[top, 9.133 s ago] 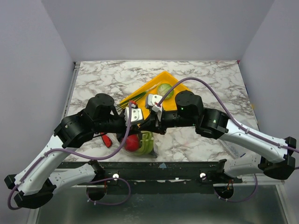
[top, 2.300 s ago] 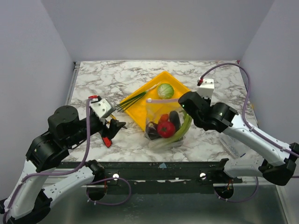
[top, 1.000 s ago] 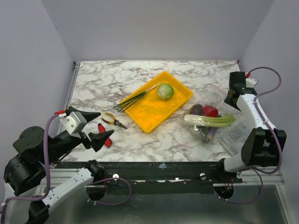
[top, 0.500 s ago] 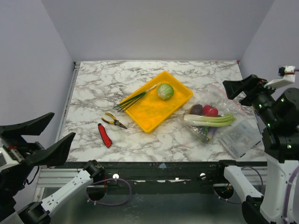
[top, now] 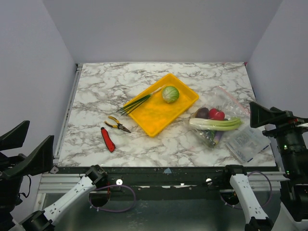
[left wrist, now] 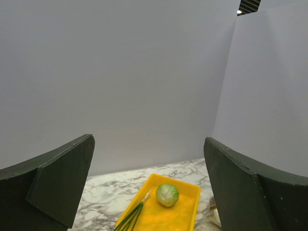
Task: Place the food in the zip-top bag and seal the zipper
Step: Reset both arms
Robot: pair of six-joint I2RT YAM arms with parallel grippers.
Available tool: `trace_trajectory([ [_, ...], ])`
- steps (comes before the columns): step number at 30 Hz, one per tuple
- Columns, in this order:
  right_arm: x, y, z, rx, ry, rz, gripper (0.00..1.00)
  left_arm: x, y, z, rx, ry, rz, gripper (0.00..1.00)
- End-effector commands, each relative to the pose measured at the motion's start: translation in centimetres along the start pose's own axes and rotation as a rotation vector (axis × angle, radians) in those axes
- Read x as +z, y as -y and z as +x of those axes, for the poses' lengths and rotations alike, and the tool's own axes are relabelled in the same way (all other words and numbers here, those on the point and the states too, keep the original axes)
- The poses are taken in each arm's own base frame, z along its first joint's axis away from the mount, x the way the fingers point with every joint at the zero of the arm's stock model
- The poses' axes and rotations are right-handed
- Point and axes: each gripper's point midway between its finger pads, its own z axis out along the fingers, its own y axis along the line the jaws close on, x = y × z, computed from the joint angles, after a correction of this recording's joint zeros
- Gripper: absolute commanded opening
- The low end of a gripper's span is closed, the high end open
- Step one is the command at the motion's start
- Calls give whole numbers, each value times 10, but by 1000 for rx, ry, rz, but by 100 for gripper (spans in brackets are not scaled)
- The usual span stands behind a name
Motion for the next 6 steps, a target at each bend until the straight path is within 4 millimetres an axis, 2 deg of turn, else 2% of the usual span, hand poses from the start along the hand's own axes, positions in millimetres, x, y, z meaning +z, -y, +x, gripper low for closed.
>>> trace_trajectory([
  [1, 10, 47, 25, 36, -96, 253, 100, 6, -7, 5, 27, -11, -45, 98],
  [6, 14, 51, 39, 20, -148, 253, 100, 15, -2, 14, 30, -41, -30, 98],
])
